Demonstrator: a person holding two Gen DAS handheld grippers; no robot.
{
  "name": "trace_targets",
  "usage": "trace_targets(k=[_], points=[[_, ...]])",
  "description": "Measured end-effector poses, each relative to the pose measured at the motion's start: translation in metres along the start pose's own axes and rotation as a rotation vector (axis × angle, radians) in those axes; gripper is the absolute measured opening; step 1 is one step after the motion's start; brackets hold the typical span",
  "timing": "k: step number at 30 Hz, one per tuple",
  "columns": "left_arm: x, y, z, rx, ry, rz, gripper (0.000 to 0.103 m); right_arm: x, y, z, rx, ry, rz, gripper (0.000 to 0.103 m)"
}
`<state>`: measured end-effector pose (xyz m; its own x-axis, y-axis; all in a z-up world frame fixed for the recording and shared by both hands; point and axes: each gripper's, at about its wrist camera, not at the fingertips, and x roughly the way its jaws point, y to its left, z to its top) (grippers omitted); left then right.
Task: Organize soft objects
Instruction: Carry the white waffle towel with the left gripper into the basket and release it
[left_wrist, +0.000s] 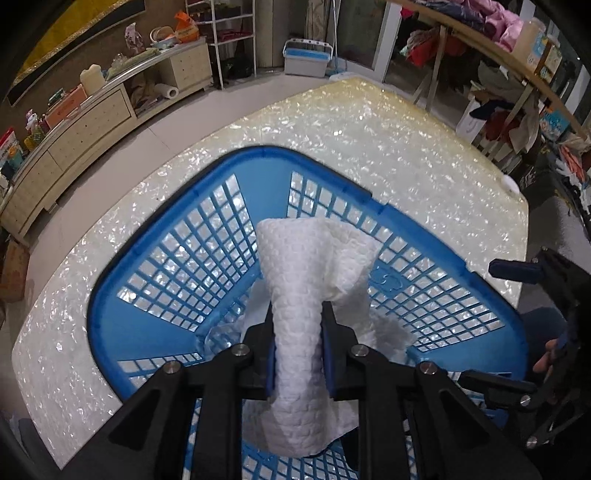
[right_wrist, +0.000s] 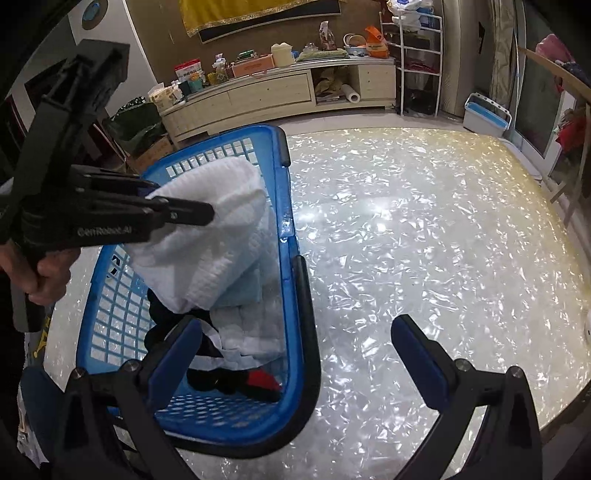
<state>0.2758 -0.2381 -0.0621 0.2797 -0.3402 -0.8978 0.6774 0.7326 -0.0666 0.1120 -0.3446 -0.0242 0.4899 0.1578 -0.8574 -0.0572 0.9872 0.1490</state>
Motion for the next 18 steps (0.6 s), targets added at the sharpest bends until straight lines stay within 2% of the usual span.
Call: trace_targets(k=[5, 9, 10, 15, 18], points=[[0.014, 0.001, -0.003, 0.013, 0.034, 0.018, 0.02, 0.003, 0.002, 0.0, 0.008, 0.015, 0.01, 0.103], [0.018, 0.003, -0.005, 0.02, 0.049, 0.029, 0.028, 0.004, 0.004, 0.001, 0.012, 0.021, 0.018, 0.103], [0.018, 0.004, -0.005, 0.018, 0.051, 0.03, 0.031, 0.003, 0.004, 0.0, 0.013, 0.022, 0.02, 0.103], [0.009, 0.004, -0.006, 0.029, 0.033, 0.032, 0.033, 0.002, 0.007, 0.002, 0.016, 0.021, 0.024, 0.103], [0.001, 0.004, -0.008, 0.03, 0.02, 0.027, 0.042, 0.003, 0.007, 0.004, 0.014, 0.022, 0.025, 0.103]])
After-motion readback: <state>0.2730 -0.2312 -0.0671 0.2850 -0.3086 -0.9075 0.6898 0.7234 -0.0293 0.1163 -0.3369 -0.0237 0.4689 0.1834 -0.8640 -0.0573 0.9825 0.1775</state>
